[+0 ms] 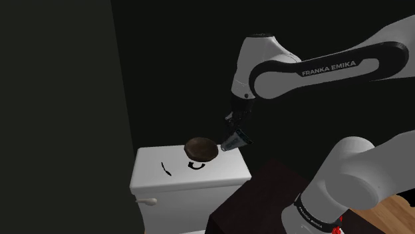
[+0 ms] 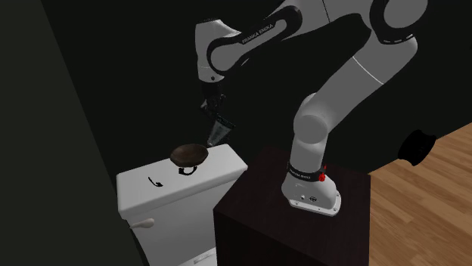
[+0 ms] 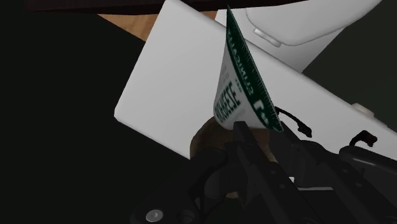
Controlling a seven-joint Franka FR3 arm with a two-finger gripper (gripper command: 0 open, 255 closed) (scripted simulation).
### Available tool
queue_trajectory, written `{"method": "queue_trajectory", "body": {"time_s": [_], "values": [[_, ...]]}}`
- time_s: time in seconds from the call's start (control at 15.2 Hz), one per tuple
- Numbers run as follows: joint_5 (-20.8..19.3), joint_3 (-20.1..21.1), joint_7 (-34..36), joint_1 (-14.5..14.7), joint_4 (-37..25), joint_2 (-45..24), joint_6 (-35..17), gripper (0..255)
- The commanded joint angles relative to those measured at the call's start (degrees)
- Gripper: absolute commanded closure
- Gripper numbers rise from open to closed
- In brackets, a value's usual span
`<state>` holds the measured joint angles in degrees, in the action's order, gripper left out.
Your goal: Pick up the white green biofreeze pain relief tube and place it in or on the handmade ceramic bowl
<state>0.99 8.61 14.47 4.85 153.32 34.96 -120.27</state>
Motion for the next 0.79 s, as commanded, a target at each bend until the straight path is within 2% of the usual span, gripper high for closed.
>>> {"method": "queue_trajectory", "body": {"time_s": [0.0,0.33,0.73], "values": [[-0.3,0.0,0.0,-0.3,-2.7,-2.2,0.5,255],[-1.8,0.4,0.3,-1.8,-14.5,-13.3,1.3,255],[-3.8,0.7,1.0,-2.8,-30.2,-25.7,4.6,255]]}}
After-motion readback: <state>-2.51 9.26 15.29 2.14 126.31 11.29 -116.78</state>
